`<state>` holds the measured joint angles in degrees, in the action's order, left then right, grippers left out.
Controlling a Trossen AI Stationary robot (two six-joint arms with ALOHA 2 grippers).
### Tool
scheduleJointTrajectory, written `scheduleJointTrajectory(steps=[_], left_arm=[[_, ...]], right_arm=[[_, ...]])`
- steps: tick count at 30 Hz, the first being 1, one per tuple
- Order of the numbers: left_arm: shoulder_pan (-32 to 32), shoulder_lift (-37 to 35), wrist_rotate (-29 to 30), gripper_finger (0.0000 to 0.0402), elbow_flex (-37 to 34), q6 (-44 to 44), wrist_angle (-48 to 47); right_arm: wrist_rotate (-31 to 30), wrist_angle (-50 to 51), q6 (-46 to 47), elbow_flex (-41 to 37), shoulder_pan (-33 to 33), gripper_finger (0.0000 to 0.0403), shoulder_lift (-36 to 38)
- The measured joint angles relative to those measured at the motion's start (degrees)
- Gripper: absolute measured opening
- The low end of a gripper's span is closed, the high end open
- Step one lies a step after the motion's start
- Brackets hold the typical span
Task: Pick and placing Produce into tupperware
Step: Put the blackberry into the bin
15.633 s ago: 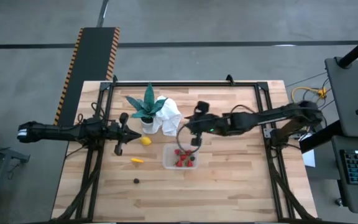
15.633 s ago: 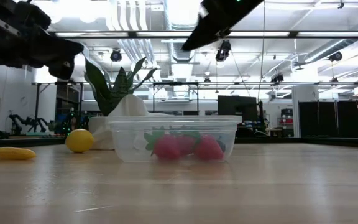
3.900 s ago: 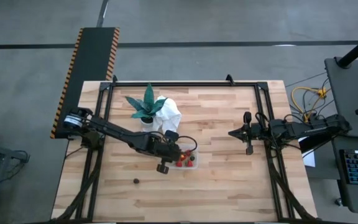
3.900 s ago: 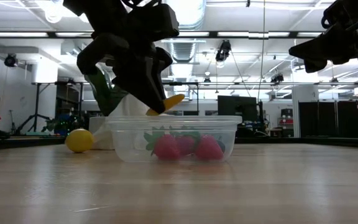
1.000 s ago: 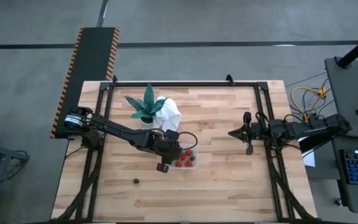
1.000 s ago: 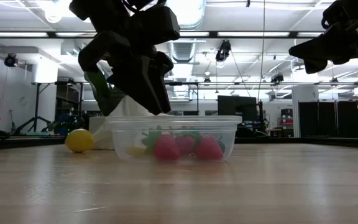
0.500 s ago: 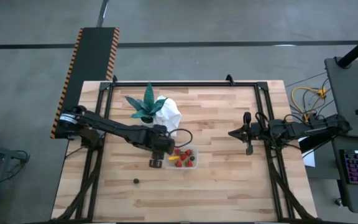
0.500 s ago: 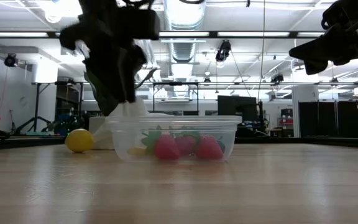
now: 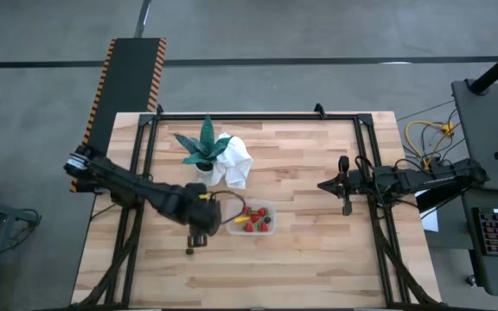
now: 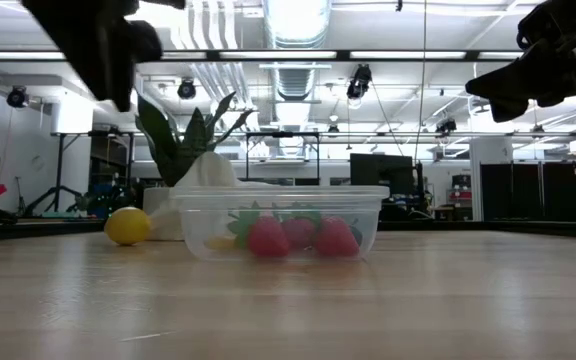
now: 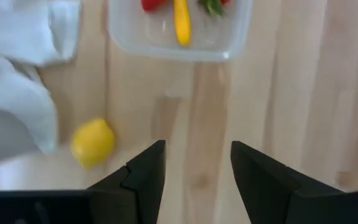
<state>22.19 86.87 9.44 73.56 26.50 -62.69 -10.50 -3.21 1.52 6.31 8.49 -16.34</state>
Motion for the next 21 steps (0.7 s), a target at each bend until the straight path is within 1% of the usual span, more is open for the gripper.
scheduleJointTrajectory(steps=[3,6,8,13,15,19,21], left_arm=[[3.3,0.8,-0.1,0.0166,0.5,4.5,-1.8],[5.9,1.7,-0.1,0.0166,1.3,6.5,-3.1],[6.7,2.2,-0.2,0.0166,1.4,8.5,-5.5],[8.0,3.3,-0.6,0.0166,1.3,12.0,-5.6],[8.3,4.2,-2.2,0.0166,1.2,12.3,-5.6],[8.5,6.2,-7.7,0.0166,1.2,13.9,-5.5],[8.7,7.3,-8.9,0.0166,1.2,14.8,-5.3]], right_arm=[[0.0,0.0,0.0,0.0,0.0,0.0009,0.0],[0.0,0.0,0.4,0.0,0.0,0.0009,0.0],[0.0,0.0,0.4,0.0,0.0,0.0009,0.0],[0.0,-0.3,0.0,0.0,0.0,0.0009,0.0],[0.0,-0.5,-0.2,0.0,0.0,0.0009,0.0],[0.0,-0.5,-0.5,0.0,0.0,0.0009,0.1],[0.0,-0.4,-0.5,0.0,0.0,0.0009,0.1]])
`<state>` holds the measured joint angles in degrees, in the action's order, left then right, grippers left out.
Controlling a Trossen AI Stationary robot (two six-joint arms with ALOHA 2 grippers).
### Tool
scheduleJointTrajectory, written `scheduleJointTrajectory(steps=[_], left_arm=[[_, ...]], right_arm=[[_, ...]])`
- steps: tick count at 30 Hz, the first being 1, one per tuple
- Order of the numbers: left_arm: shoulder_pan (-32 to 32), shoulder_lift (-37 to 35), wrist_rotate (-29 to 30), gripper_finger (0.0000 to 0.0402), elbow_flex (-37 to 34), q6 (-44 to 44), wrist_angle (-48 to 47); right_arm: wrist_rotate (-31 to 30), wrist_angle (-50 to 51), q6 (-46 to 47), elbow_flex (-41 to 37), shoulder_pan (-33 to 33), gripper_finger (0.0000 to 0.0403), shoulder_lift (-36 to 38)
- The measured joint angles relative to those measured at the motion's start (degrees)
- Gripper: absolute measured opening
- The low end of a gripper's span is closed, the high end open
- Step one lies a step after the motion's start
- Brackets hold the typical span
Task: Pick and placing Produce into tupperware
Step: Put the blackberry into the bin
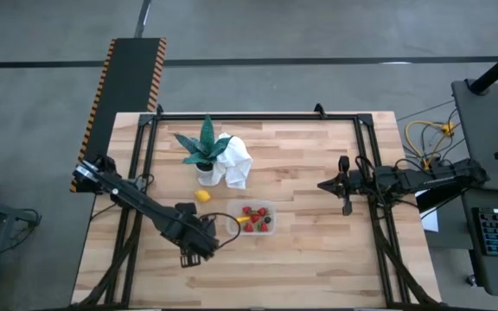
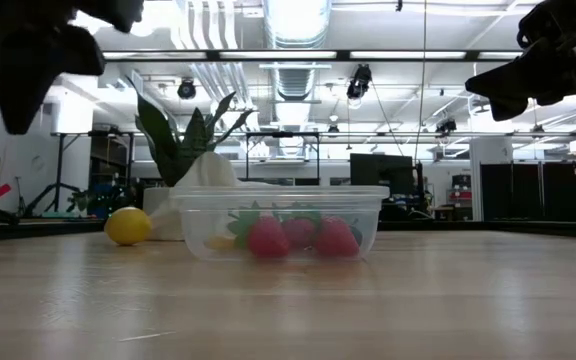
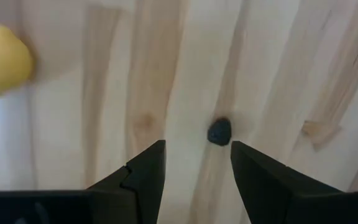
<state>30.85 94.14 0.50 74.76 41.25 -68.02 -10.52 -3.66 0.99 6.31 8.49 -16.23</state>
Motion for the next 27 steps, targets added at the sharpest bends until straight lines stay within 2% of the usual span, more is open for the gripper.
scheduleJointTrajectory(steps=[12,20,27], left_arm=[[0.3,4.8,-3.7,0.0166,-0.1,0.4,0.2],[0.3,9.8,-10.0,0.0167,-0.1,-1.5,1.8],[0.3,11.7,-10.5,0.0167,-0.1,-2.6,2.0]], right_arm=[[0.0,0.0,-1.2,0.0,0.0,0.0009,0.0],[0.0,0.0,-1.2,0.0,0.0,0.0009,0.0],[0.0,0.0,-1.2,0.0,0.0,0.0009,0.0]])
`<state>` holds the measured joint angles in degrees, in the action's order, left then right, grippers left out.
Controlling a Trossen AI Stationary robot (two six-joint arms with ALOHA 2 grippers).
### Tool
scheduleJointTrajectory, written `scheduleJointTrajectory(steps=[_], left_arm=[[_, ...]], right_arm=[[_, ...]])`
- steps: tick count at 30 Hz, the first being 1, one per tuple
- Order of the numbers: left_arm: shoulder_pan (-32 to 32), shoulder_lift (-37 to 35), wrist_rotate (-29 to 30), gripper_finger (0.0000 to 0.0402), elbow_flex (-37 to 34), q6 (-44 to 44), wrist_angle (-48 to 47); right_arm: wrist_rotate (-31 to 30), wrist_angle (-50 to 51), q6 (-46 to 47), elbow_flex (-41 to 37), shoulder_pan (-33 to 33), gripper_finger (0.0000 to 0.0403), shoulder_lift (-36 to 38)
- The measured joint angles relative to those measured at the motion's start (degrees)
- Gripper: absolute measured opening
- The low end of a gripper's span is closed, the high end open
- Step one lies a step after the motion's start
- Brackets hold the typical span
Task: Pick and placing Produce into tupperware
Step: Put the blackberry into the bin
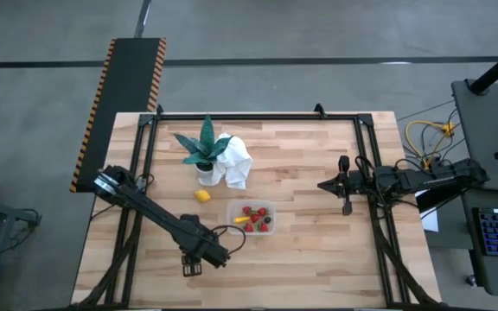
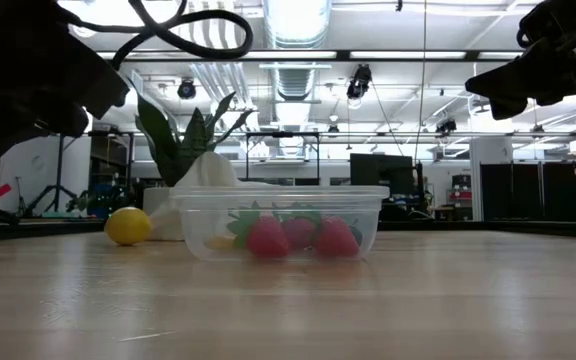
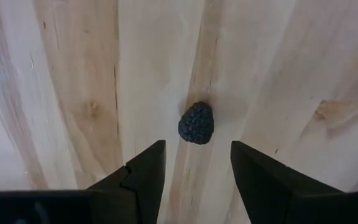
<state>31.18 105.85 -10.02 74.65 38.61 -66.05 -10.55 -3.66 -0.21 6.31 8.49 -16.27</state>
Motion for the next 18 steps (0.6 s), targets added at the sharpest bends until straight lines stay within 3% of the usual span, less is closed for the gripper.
scheduleJointTrajectory(steps=[18], left_arm=[[0.0,0.1,1.6,0.0167,-0.7,-0.3,1.4]], right_arm=[[0.0,0.0,0.0,0.0,0.0,0.0009,0.0]])
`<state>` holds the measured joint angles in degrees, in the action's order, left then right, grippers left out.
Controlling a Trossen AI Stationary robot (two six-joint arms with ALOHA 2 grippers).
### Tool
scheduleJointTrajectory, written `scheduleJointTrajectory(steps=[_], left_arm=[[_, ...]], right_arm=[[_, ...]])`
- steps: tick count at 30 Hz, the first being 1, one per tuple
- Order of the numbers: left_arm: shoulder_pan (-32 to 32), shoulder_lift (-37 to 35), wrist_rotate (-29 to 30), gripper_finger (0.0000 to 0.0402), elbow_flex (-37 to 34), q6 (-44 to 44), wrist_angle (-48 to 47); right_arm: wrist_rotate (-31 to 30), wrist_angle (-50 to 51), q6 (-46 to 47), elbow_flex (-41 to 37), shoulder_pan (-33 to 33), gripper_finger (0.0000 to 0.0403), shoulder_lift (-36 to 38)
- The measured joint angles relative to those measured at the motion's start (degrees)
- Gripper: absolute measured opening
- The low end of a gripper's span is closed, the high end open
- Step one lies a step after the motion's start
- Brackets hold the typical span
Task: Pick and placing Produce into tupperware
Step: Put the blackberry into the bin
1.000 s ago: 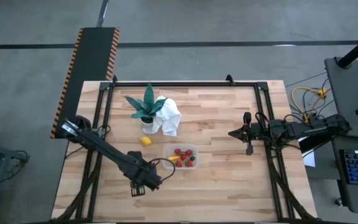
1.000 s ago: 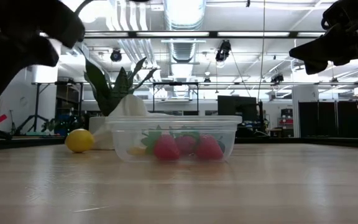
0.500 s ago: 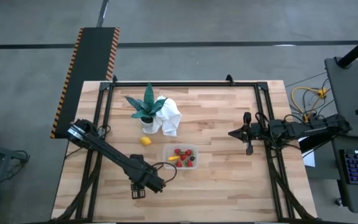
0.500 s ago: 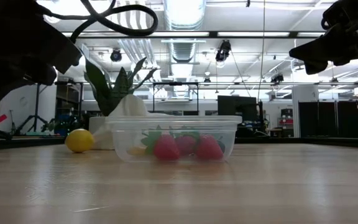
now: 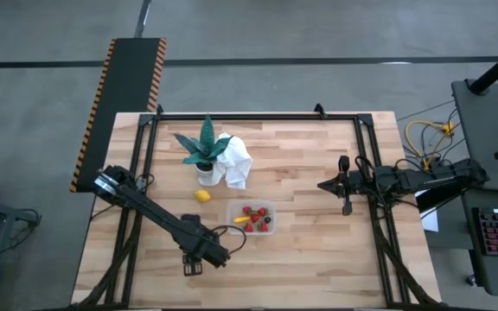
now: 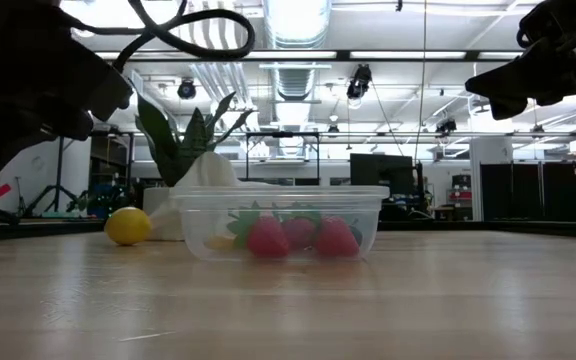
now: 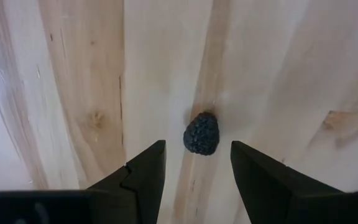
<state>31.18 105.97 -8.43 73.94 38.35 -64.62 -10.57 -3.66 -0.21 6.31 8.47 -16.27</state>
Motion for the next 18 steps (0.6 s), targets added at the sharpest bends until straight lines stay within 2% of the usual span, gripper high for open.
scheduleJointTrajectory(steps=[8,18], left_arm=[[0.0,0.0,-1.4,0.0167,-2.9,0.3,0.8],[0.0,0.0,-1.4,0.0167,-3.2,0.3,4.4]], right_arm=[[0.0,0.0,0.0,0.0,0.0,0.0009,0.0],[0.0,0.0,0.2,0.0,0.0,0.0009,0.0]])
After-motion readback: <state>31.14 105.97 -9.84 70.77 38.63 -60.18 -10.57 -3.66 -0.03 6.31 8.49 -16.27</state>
